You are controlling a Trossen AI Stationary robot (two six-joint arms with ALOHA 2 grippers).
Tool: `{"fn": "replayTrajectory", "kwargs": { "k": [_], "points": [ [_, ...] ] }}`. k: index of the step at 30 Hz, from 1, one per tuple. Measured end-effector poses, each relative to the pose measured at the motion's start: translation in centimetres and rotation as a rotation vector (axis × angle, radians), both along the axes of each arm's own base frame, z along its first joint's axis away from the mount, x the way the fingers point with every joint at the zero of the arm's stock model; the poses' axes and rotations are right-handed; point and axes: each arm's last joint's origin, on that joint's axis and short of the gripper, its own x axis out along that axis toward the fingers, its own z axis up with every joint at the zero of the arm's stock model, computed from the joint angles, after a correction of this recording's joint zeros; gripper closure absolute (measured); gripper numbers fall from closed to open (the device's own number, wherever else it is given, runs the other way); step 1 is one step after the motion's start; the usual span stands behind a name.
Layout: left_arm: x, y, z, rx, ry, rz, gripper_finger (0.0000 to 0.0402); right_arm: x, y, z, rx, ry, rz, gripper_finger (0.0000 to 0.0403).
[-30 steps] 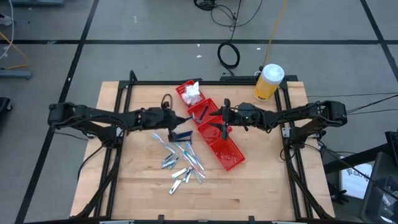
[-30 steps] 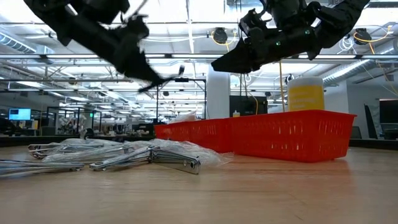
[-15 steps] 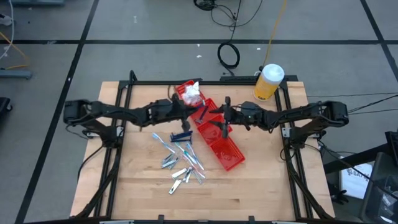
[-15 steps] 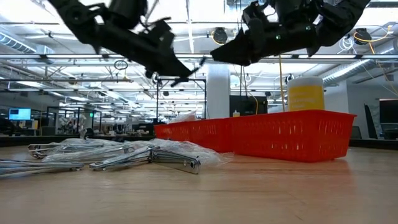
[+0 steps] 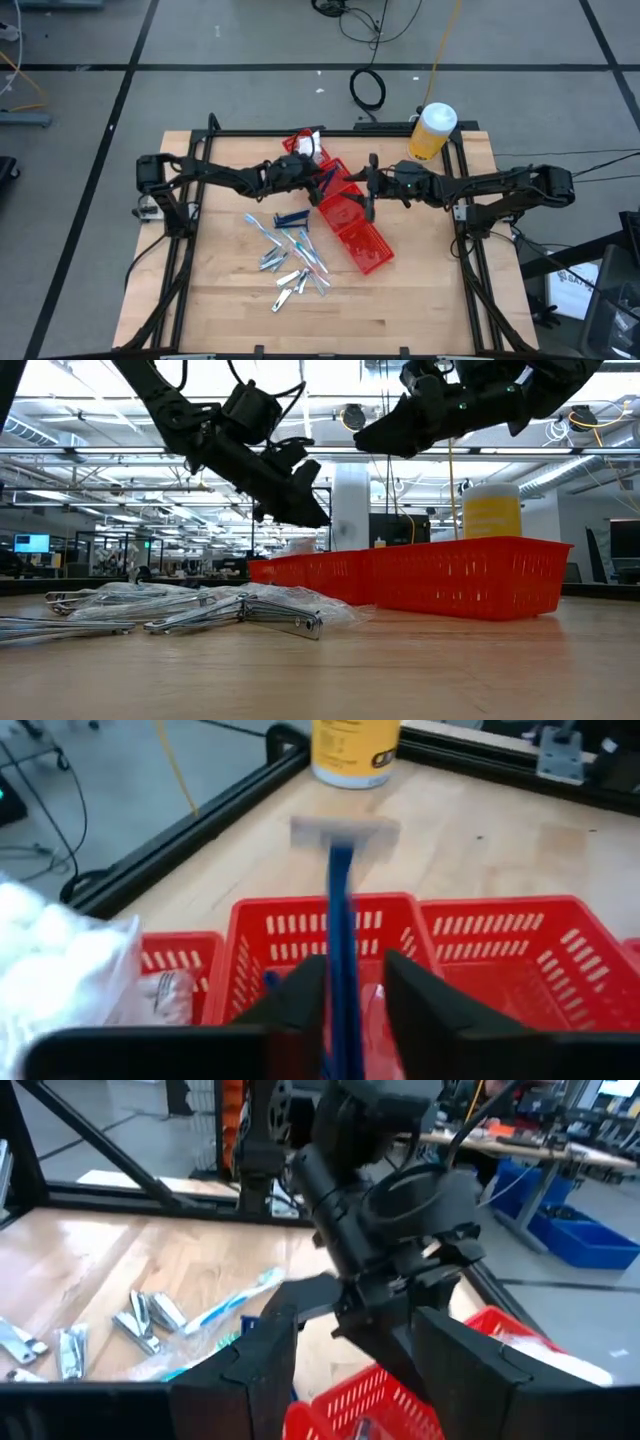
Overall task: Pick & Place Travel size toiletries
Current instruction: Put the blue razor into the top middle red bin
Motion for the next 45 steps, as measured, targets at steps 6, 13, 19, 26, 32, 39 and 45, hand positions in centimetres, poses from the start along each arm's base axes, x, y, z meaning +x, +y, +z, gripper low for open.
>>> {"fn": "replayTrajectory", "kwargs": {
  "k": [6, 13, 19, 26, 32, 39, 45],
  "points": [
    [-0.2, 0.2, -0.3, -0.034, 0.024, 0.022, 0.0172, 0.0, 0.0, -0.1, 0.002, 0.012, 0.0, 0.0216],
    [-1.2, -1.3, 1.2, 0.02, 0.116, -0.088, 0.0102, 0.0, 0.0, -0.3, 0.005, 0.031, 0.0, 0.0216],
    [-3.7, -4.1, 3.1, -0.009, 0.281, -0.193, 0.0083, -0.1, 0.0, -0.5, 0.009, 0.056, 0.0, 0.0216],
    [-4.9, -6.6, 1.4, -0.107, 0.473, -0.196, 0.0093, -0.1, 0.0, -0.6, 0.008, 0.057, 0.0, 0.0216],
    [-4.9, -7.3, -1.8, -0.09, 0.601, -0.138, 0.011, -0.1, 0.0, -0.6, 0.009, 0.058, 0.0, 0.0216],
    [-4.5, -6.7, -4.0, -0.036, 0.684, -0.056, 0.0131, -0.1, 0.0, -0.6, 0.017, 0.06, -0.001, 0.0216],
    [-4.7, -6.3, -4.5, -0.038, 0.715, -0.046, 0.0146, -0.1, 0.0, -0.6, 0.026, 0.062, -0.003, 0.0216]
  ]
}}
